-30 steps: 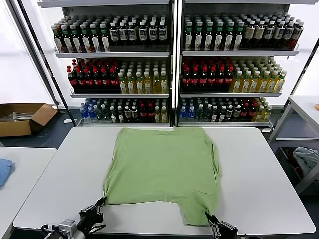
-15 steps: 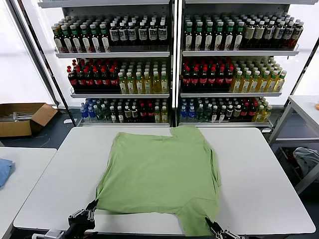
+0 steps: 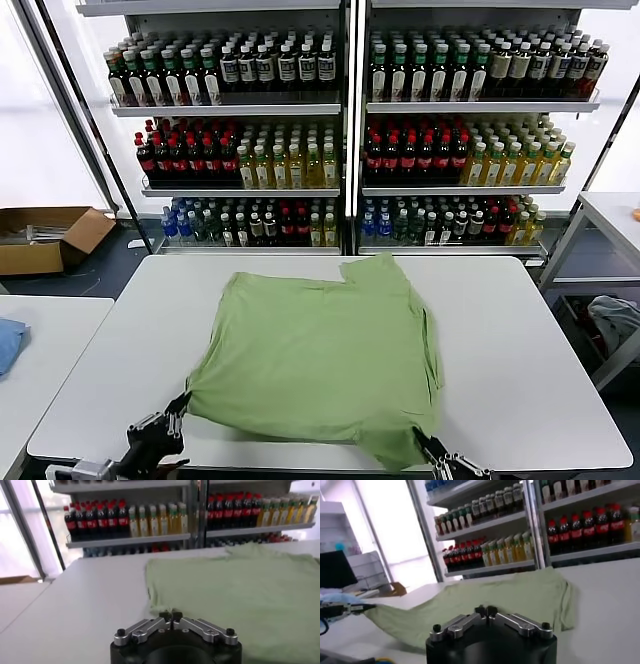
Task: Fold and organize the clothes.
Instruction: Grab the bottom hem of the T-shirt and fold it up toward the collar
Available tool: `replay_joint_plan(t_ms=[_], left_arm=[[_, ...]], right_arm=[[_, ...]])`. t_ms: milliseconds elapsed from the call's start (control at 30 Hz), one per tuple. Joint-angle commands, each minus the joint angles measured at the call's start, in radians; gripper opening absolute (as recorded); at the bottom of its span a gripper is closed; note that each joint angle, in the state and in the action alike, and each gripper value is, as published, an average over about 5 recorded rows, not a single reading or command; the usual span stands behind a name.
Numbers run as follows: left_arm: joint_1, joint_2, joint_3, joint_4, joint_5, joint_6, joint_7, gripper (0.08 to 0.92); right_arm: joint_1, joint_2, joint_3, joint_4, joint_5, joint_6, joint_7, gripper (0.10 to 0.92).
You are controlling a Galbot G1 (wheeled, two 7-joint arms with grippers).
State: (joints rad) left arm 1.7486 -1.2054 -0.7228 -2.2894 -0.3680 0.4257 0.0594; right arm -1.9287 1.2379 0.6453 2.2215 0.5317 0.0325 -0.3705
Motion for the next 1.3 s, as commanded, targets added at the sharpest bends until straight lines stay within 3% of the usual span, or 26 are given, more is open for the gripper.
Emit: replay_joint_plan(t_ms=[33,333,567,800,1300], left_arm=[[-0.258,0.064,0.043,0.104,-0.139,0.015,-0.013,0.084],[-0.447,0.063,0.142,0.363,-0.136,-0.004,-0.001,0.084],[-0.512,0.049,0.170,0.495,-0.100,0.018,0.020,0.084],[-0.507,0.055,0.147,0.522,-0.085,0.046,0.030,0.104],[-0.326,0.047,0.079,0.356,-0.075,0.052,0.017,0.518]], right_arm=[[0.405,-0.030,-0.064,-0.176,0.083,-0.036,0.111,0.106],[0.586,-0.079,-0.166,-0.379,0.067,-0.057,0.134,0.106],[0.656,-0.081,-0.228,-0.443,0.023,-0.106,0.176,0.134],[0.671,-0.102,-0.249,-0.429,-0.028,-0.144,0.207,0.328],[0.314,-0.107,-0.115,-0.162,-0.168,-0.203,0.226,0.757]])
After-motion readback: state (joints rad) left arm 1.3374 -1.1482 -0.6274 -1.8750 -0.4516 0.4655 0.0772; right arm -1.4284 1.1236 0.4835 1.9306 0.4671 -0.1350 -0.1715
